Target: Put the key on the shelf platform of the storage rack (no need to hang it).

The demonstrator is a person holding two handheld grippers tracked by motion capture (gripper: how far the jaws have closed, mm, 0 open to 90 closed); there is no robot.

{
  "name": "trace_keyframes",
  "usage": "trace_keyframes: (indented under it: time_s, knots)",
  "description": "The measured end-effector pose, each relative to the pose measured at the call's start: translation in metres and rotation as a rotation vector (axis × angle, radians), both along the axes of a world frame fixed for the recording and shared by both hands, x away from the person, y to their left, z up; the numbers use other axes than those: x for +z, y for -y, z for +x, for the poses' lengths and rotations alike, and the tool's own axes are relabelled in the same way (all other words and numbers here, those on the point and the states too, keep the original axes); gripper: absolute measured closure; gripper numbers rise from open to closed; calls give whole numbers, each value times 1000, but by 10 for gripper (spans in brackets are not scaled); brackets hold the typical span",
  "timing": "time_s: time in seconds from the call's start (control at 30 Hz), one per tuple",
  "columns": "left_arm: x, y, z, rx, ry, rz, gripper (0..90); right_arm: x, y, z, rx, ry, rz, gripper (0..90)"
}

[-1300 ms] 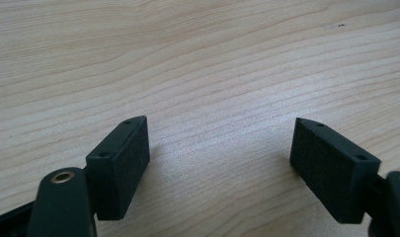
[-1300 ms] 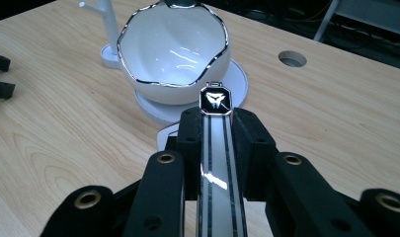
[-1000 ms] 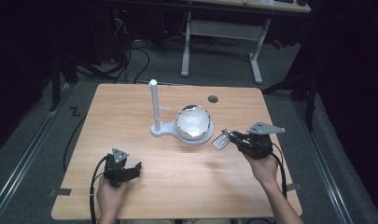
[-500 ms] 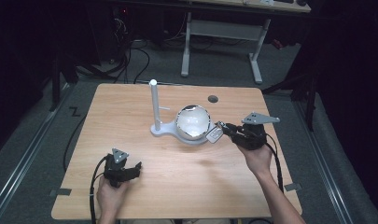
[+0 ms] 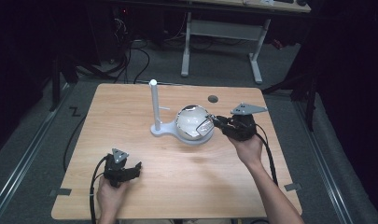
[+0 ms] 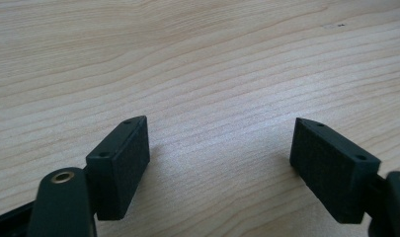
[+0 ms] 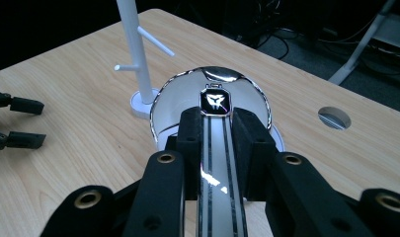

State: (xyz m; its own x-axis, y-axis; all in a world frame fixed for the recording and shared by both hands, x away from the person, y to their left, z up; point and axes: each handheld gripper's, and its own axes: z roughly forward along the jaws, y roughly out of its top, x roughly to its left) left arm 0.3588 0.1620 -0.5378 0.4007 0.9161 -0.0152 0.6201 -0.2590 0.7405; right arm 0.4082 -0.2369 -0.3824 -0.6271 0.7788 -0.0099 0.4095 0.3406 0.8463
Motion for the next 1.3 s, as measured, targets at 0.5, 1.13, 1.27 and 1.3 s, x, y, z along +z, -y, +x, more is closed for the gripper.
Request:
trace_keyframes:
  time_s: [0.5,1.13,1.27,1.3]
  knots:
    - [0,0,0,-1,-2,-2,234,-2,-21,22,-11,-12,-20,754]
    - [0,0,0,-1,-1,-2,236,-25,-40,44,-6,-64,-51,754]
    - [0,0,0,-1,-1,-2,236,-28,-41,47,-7,-69,-52,754]
    - [0,0,0,-1,-1,-2,236,-30,-41,49,-9,-73,-60,754]
